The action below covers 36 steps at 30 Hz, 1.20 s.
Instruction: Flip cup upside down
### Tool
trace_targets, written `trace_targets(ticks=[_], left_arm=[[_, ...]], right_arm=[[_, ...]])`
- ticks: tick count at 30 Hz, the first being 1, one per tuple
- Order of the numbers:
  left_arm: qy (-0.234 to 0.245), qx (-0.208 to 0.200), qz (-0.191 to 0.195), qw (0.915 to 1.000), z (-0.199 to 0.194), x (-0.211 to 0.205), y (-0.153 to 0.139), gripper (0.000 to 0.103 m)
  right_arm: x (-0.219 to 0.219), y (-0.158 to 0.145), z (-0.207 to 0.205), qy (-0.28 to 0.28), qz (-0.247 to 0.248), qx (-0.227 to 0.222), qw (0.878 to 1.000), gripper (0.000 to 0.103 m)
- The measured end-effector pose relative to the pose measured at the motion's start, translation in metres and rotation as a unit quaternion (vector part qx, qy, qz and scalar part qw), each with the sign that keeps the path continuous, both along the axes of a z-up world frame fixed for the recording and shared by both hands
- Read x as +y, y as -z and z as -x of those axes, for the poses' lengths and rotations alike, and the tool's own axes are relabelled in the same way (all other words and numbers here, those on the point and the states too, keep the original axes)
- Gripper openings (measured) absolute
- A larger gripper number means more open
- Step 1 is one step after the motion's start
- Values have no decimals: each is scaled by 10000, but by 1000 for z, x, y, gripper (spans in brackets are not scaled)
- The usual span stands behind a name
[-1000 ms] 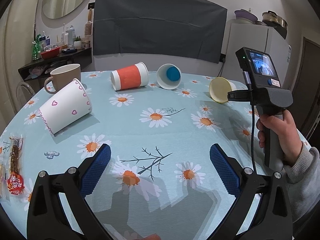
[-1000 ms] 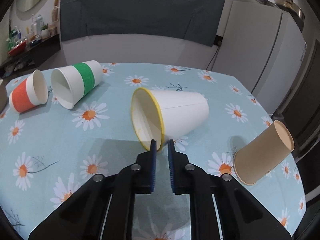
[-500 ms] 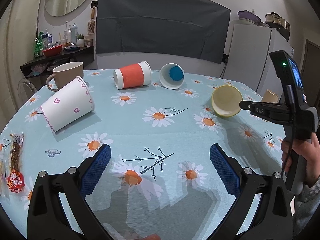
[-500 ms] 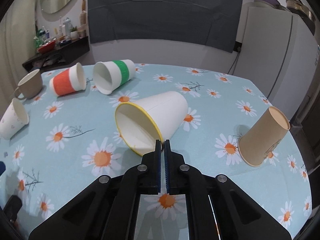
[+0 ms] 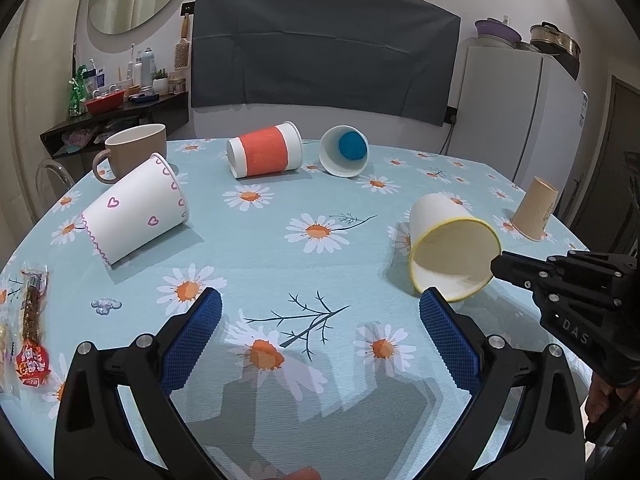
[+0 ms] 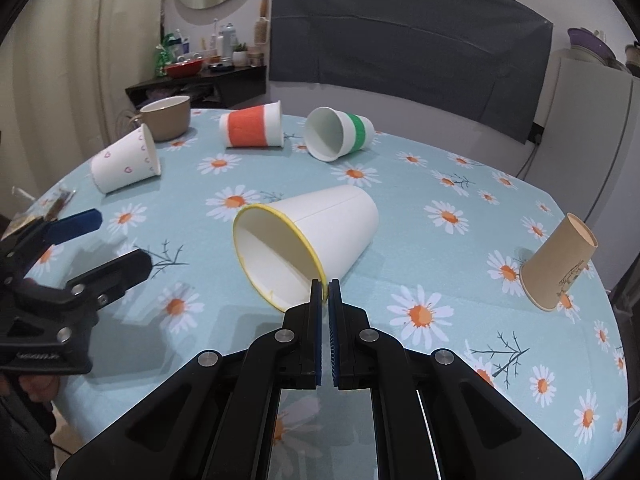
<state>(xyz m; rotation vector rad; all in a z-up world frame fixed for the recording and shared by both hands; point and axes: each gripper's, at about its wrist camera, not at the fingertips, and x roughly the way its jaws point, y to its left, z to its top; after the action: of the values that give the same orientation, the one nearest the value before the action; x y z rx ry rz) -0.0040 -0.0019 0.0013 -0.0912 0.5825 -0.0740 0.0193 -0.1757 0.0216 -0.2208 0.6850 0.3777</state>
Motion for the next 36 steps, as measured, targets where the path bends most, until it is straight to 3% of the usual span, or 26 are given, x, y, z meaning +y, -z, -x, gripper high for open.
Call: trace_targets(ticks=[12,13,14,16,26,36], left_arm=[[10,68,14,10000,-2,-1,1,97],[13,76,20,10000,-2,0,1,97],[17,82,23,10000,-2,0,1,97],[24,98,27,9999,-3,0,1,97],[64,433,157,9989,-14,4,6,97],[107,562,-4,9984,-18,0,7,97]], right_arm=[[-7,5,21,-183,-43,-71,9998,9],[-8,6,19,-157,-34,-76,9998,25],[-8,6,19,-140,-23,-87,9999,56],[-13,6,23,-53,-22,-227,9997,86],[-43,14,8,237,-216,202,9993,88],[-83,20,6,519,-414,459,9967,90]])
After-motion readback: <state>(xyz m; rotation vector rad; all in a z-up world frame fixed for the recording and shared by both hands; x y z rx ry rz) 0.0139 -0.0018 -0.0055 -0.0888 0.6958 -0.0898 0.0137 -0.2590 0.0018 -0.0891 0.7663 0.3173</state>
